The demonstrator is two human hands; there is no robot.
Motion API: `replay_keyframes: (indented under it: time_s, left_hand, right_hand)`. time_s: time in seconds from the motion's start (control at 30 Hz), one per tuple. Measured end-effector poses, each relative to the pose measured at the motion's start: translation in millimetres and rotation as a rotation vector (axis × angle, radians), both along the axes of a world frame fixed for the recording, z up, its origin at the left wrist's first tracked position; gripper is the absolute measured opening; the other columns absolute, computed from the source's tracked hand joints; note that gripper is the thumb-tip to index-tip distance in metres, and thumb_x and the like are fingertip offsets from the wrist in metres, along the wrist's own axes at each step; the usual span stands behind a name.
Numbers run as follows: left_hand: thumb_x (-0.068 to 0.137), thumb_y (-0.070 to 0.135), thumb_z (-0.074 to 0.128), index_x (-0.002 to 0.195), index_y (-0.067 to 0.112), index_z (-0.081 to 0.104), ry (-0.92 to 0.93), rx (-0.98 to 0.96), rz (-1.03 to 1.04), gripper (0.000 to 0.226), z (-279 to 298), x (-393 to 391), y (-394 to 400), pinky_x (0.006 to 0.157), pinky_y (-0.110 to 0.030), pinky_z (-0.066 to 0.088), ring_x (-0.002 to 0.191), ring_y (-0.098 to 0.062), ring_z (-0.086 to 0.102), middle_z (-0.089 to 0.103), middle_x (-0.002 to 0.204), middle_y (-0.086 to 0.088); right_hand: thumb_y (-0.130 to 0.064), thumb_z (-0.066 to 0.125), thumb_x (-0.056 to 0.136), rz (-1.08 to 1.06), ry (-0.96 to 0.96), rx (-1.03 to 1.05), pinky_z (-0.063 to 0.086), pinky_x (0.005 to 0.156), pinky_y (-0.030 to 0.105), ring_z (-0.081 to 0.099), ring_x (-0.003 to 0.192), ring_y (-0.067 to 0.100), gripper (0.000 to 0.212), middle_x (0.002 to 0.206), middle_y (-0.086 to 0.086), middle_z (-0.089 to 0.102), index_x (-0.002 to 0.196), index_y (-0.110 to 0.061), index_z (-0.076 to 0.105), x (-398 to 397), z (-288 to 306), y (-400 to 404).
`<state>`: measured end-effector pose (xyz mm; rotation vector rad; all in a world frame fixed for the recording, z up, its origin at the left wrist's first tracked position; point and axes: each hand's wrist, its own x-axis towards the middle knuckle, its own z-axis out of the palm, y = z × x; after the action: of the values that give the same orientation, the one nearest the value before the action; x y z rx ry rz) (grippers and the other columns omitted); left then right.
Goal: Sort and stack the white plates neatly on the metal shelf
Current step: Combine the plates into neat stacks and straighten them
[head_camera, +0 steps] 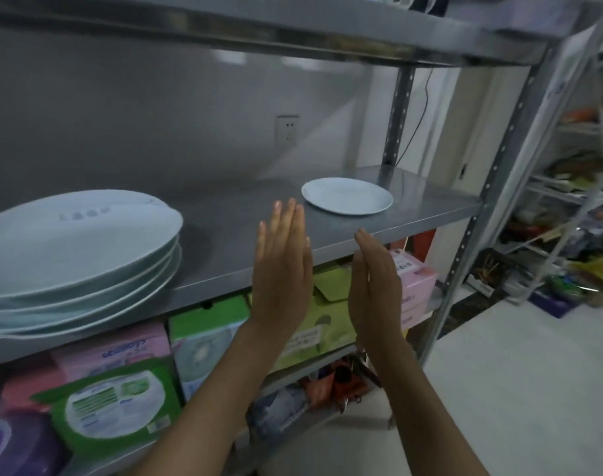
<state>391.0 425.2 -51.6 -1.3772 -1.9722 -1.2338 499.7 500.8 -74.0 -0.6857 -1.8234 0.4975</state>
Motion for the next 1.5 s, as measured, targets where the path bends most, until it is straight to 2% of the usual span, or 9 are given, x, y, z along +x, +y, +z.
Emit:
replay_keyframes:
  time_s: [0.2,0.33,0.6,0.83,0.97,1.17,1.27,1.4,1.5]
  left_hand:
    - [0.106,0.031,0.018,0.154,0.019,0.010,-0.117,-0.162,-0.025,0.050,-4.1,-4.6,81.8,0.122,-0.038,0.004,0.148,-0.008,-0.001,0.011,0.161,0.004]
    - [0.105,0.030,0.027,0.155,0.025,0.005,-0.294,-0.174,-0.043,0.055,-7.9,-13.8,130.6,0.121,-0.039,0.015,0.148,-0.015,0.008,0.010,0.162,0.003]
    - [0.092,0.044,0.056,0.154,0.026,0.003,-0.375,-0.423,0.213,0.084,0.2,-35.5,199.6,0.115,-0.045,0.025,0.142,-0.036,0.022,0.018,0.156,-0.017]
    - [0.075,0.037,0.075,0.150,0.025,0.015,-0.352,-0.347,0.271,0.097,-2.9,-39.7,202.9,0.109,-0.049,0.034,0.137,-0.033,0.029,0.033,0.147,-0.012]
    - [0.072,0.037,0.077,0.147,0.032,0.017,-0.373,-0.329,0.263,0.097,-5.6,-43.3,195.1,0.108,-0.051,0.035,0.141,-0.030,0.024,0.029,0.151,-0.008]
    - [0.080,0.033,0.073,0.151,0.029,0.013,-0.429,-0.240,0.218,0.093,-0.7,-40.7,175.4,0.115,-0.047,0.028,0.146,-0.024,0.018,0.018,0.159,-0.005]
    - [0.083,0.031,0.073,0.153,0.027,-0.004,-0.454,-0.148,0.201,0.104,8.9,-36.5,161.2,0.116,-0.042,0.027,0.146,-0.019,0.020,0.014,0.161,0.001]
    - [0.083,0.029,0.074,0.153,0.030,-0.004,-0.441,-0.049,0.125,0.104,25.4,-32.3,142.0,0.112,-0.024,0.021,0.145,-0.010,0.016,0.011,0.161,0.007]
    - [0.081,0.035,0.075,0.152,0.035,-0.007,-0.454,0.035,0.105,0.108,38.4,-31.2,122.5,0.114,-0.031,0.027,0.145,-0.011,0.020,0.012,0.161,0.009]
  right_hand:
    - [-0.049,0.020,0.101,0.044,-0.077,-0.086,0.043,0.099,0.046,0.052,0.118,0.021,0.053,0.124,0.005,0.060,0.121,-0.015,0.055,-8.6,-9.5,91.9]
    - [-0.031,0.041,0.100,-0.001,-0.110,-0.112,0.030,0.112,0.037,0.035,0.136,0.025,0.038,0.147,0.010,0.042,0.135,-0.018,0.048,-18.6,-6.1,138.9]
    - [-0.010,0.053,0.090,-0.046,-0.238,-0.208,0.028,0.111,0.035,0.025,0.140,0.029,0.055,0.154,0.015,0.023,0.141,-0.022,0.038,-27.6,5.9,207.5]
    - [-0.014,0.051,0.093,0.027,-0.358,-0.303,0.013,0.117,0.040,0.002,0.147,0.035,0.051,0.157,0.025,0.004,0.142,-0.024,0.041,-32.9,16.5,232.2]
    - [-0.015,0.053,0.092,-0.010,-0.391,-0.307,0.022,0.116,0.044,0.014,0.144,0.037,0.037,0.154,0.028,0.018,0.129,-0.017,0.057,-38.9,16.1,235.2]
    - [-0.017,0.063,0.084,-0.021,-0.188,-0.197,0.047,0.092,0.039,0.053,0.111,0.035,0.017,0.123,0.017,0.055,0.100,-0.016,0.068,-43.3,7.4,235.5]
    - [-0.021,0.064,0.085,0.033,-0.042,-0.219,0.045,0.080,0.032,0.056,0.100,0.026,0.012,0.112,0.007,0.058,0.096,-0.019,0.067,-43.8,7.2,231.0]
    - [-0.013,0.065,0.085,0.137,0.130,-0.222,0.038,0.074,0.024,0.055,0.103,0.021,0.010,0.111,0.005,0.056,0.093,-0.019,0.064,-48.3,11.9,211.9]
    - [-0.009,0.065,0.084,0.240,0.239,-0.194,0.039,0.077,0.012,0.054,0.107,0.016,0.012,0.110,0.004,0.058,0.092,-0.018,0.063,-55.2,26.8,188.3]
